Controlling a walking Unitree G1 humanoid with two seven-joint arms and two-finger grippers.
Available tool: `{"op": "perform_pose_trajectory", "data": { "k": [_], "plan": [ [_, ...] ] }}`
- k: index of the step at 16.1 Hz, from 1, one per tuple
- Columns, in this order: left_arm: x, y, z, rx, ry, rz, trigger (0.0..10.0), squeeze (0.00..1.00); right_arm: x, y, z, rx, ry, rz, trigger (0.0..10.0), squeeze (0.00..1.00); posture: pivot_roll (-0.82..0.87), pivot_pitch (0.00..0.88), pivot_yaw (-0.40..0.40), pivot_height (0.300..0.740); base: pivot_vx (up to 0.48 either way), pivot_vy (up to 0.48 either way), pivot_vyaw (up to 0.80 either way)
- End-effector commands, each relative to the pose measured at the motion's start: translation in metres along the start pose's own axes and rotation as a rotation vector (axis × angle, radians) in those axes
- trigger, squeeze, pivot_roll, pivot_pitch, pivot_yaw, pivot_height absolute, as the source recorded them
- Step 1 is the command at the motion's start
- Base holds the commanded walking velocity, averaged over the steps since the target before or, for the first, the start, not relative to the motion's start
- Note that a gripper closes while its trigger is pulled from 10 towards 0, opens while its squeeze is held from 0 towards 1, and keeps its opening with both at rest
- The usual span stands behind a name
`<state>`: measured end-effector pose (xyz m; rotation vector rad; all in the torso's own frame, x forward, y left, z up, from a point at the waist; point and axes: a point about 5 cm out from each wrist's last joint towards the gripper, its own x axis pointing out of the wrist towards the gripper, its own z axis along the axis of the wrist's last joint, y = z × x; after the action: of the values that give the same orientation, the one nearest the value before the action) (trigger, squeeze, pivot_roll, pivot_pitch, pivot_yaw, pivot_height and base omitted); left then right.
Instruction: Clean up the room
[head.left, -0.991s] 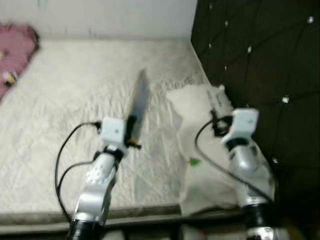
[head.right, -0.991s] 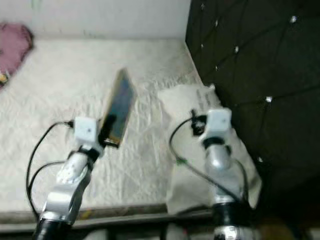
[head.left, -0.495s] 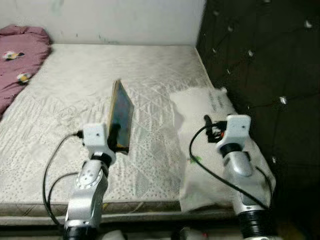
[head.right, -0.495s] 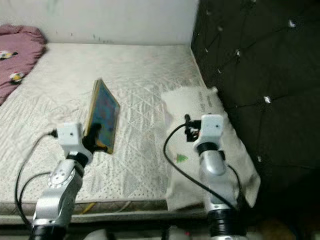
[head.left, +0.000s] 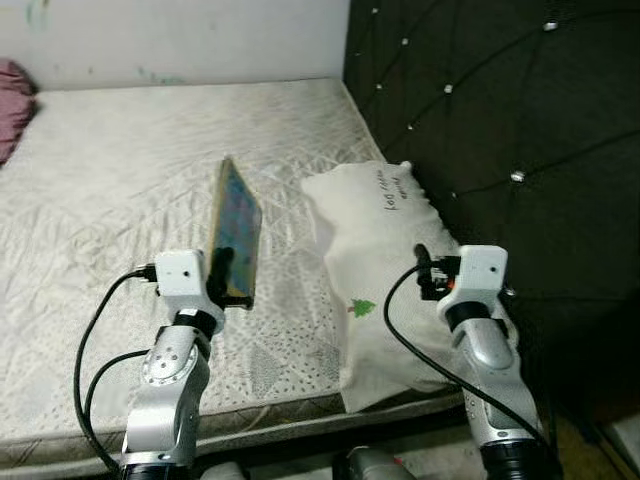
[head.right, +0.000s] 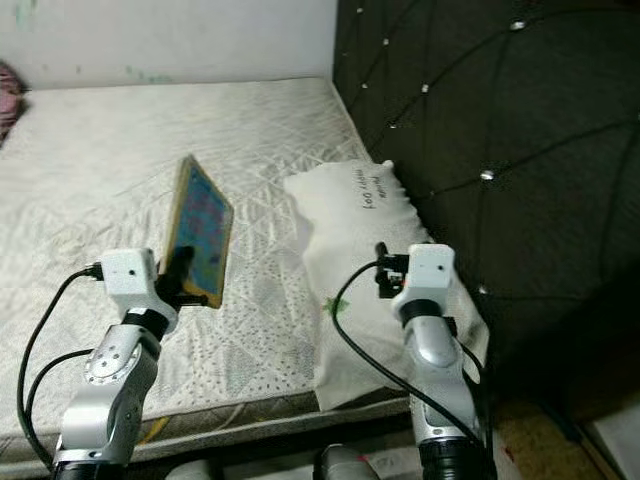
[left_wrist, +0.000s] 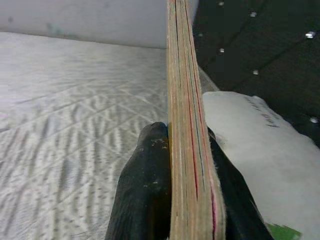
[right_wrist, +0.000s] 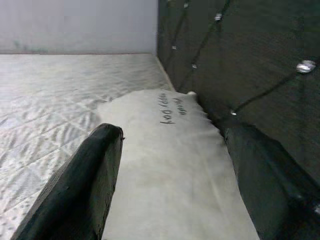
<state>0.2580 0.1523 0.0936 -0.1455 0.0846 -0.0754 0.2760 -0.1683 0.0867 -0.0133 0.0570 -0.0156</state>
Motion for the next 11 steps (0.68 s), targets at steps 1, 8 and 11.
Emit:
{"op": "perform_pose_trajectory", "data": {
  "k": [1, 8, 11],
  "plan": [
    [0.0005, 0.001, 0.0087, -0.025, -0.029, 0.02, 10.0, 0.0, 0.0005, -0.0011, 0.0049, 0.0, -0.019, 0.0, 10.0, 0.0, -0.02, 0.0, -0.021, 0.74, 0.0, 0.0, 0.0],
    [0.0018, 0.0017, 0.0101, -0.014, -0.018, 0.007, 10.0, 0.0, -0.0008, 0.0026, 0.0066, 0.014, -0.019, 0.027, 10.0, 0.0, -0.02, 0.0, -0.021, 0.702, 0.0, 0.0, 0.0],
    [0.0026, 0.0009, 0.0114, -0.012, -0.019, 0.012, 10.0, 0.0, -0.0002, 0.0033, 0.0078, 0.017, -0.02, 0.034, 10.0, 0.0, -0.02, 0.002, -0.024, 0.667, 0.0, 0.0, 0.0]
  ]
}}
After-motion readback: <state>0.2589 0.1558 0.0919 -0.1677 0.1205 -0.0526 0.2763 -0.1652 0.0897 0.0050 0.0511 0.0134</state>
